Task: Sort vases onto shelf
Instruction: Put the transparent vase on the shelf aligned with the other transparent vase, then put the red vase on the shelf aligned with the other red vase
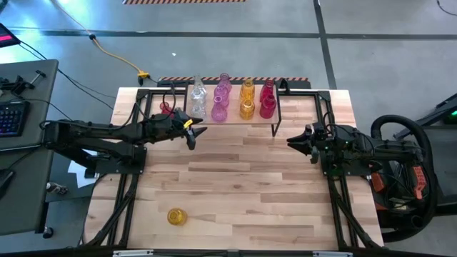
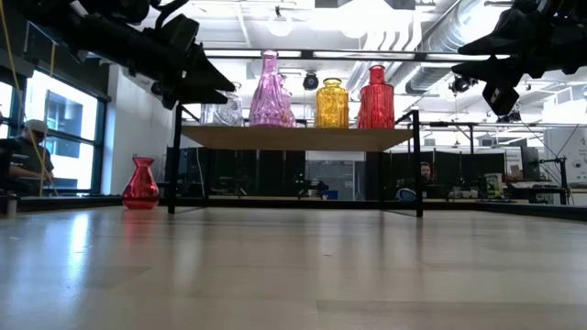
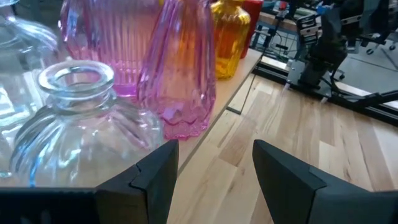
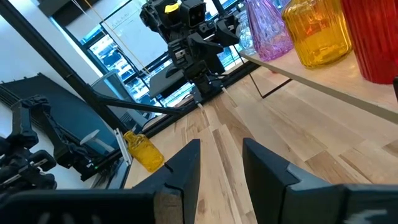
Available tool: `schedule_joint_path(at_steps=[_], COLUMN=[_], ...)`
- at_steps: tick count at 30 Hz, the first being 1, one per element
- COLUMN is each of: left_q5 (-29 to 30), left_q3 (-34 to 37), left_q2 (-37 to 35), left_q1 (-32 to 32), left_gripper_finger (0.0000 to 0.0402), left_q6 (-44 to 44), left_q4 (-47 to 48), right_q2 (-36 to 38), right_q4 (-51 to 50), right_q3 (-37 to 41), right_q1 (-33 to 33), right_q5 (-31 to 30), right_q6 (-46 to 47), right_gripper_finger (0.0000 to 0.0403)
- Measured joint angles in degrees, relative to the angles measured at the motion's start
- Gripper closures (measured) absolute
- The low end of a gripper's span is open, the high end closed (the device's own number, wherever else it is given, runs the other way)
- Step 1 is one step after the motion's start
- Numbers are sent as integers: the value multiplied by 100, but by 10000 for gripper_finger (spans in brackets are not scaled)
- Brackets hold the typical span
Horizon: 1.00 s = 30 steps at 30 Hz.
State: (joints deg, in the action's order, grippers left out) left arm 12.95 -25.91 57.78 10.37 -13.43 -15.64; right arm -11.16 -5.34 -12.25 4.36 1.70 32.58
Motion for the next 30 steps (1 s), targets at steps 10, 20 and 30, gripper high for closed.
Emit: schedule_joint_path(at_steps=[10, 20, 30], left_q5=[-19, -193, -121], left_q3=[-4, -4, -4], left_q2=[-239, -1001, -1971], left_q1=[-268, -306, -290], left_gripper_finger=[204, 204, 204], left_q6=[-148, -144, 655], left_q4=[-55, -51, -51], right_q2=[-1, -2, -2], right_q4=[0, 0, 0], right_q3=[0, 0, 0], right_q1=[0, -2, -2], right_q5=[2, 0, 0], right_q6=[1, 1, 1], right_gripper_finger=[299, 299, 299])
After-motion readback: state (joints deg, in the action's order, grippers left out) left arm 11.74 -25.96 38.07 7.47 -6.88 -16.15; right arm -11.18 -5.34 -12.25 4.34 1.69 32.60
